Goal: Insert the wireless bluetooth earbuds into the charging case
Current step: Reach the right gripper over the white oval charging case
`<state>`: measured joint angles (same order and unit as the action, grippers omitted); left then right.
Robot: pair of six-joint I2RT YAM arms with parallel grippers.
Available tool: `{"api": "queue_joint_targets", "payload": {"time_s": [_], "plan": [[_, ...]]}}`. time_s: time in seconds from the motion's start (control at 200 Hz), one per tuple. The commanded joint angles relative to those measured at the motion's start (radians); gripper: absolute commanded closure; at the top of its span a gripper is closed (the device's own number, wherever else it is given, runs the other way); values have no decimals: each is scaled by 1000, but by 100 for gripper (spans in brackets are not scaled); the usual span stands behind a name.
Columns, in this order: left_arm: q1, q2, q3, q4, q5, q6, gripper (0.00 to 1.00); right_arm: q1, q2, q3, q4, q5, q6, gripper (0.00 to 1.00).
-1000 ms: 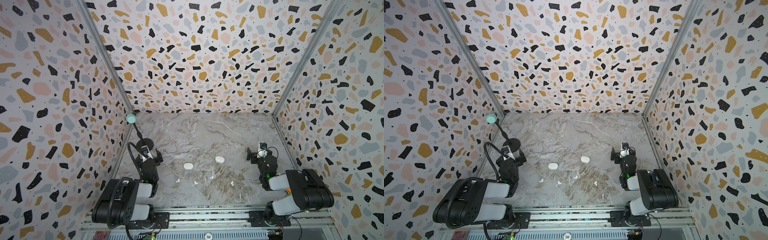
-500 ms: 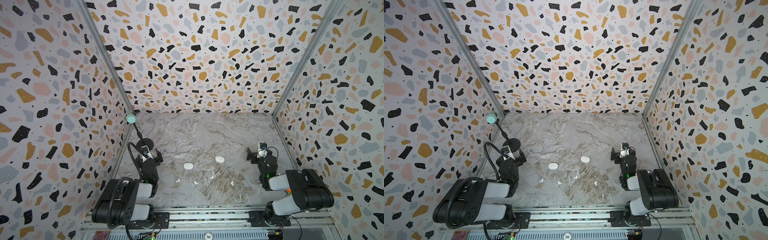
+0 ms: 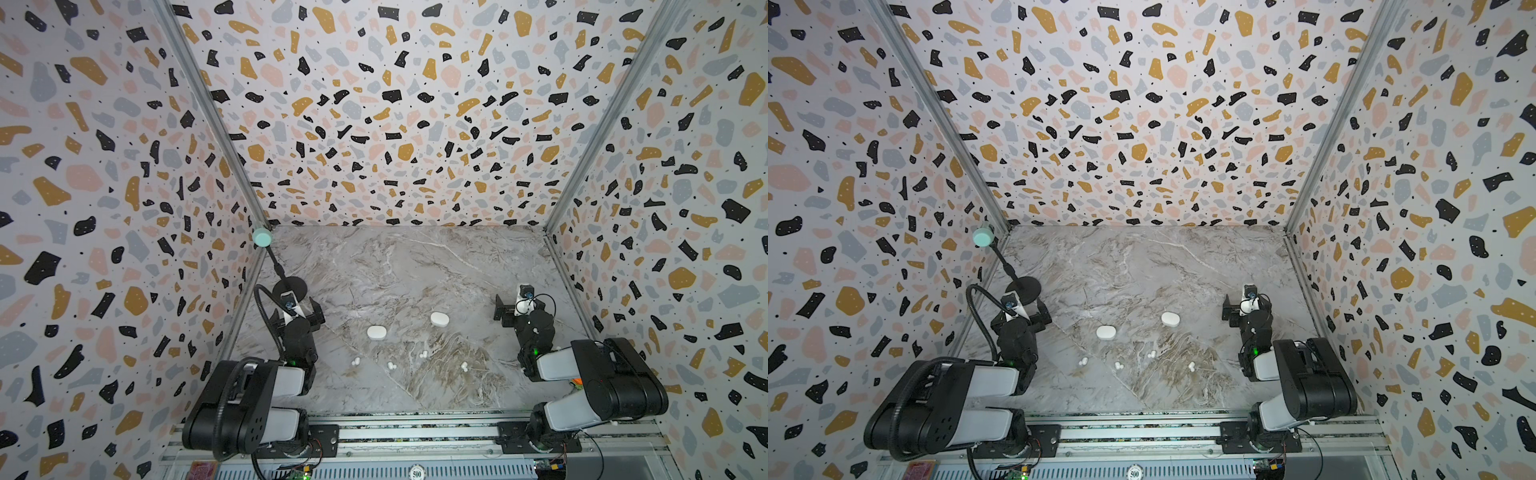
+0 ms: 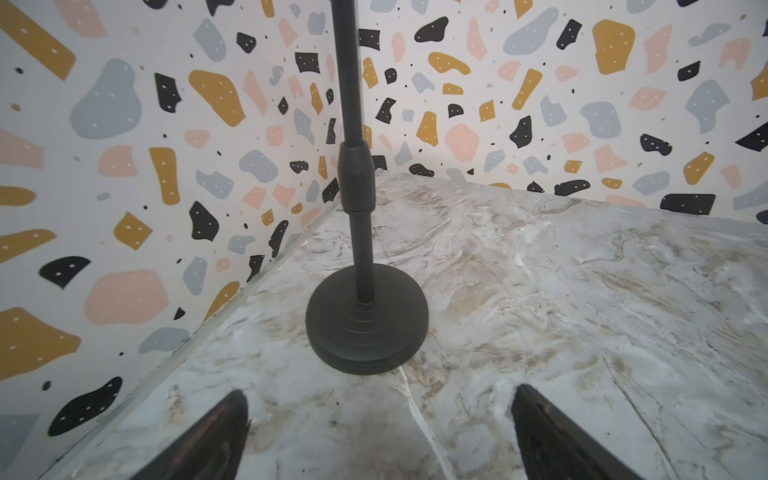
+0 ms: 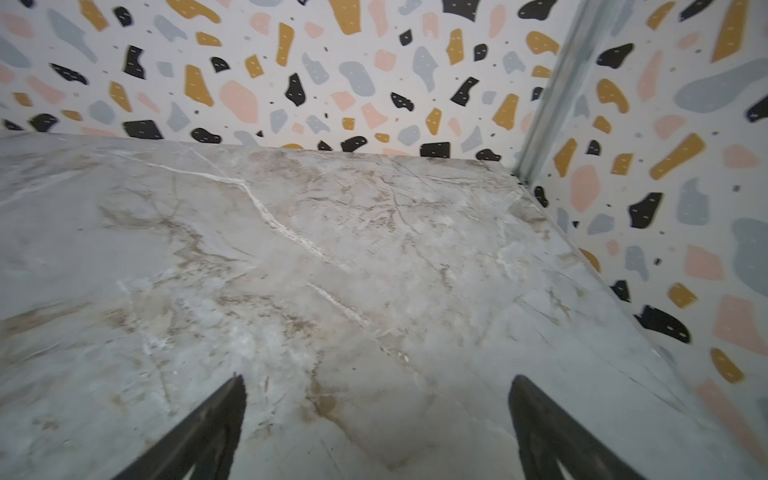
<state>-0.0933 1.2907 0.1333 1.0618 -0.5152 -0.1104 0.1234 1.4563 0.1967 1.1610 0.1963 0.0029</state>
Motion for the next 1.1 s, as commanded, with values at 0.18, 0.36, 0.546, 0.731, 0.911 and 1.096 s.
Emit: {"api": "queue_joint_targets", "payload": {"time_s": [0.18,0.36,0.546,0.731,0.911,1.096], "plan": [[-3,-377,272,-527,-153,-400,0,89,-353,361,-871,440,659,1],[-3,-534,484,-1080,-194,-689,0,-154,-481,410,-979,-152,733,1],[-5,-682,490,-1198,56,-615,0,-156,-630,369,-1027,-256,853,1],[-5,-684,547,-1382,202,-523,0,-59,-573,549,-1318,-301,756,1],[-11,-680,622,-1565,193,-453,0,256,-444,725,-1563,-76,718,1],[-22,-719,600,-1551,144,-443,0,511,-254,860,-1699,-4,792,1]]}}
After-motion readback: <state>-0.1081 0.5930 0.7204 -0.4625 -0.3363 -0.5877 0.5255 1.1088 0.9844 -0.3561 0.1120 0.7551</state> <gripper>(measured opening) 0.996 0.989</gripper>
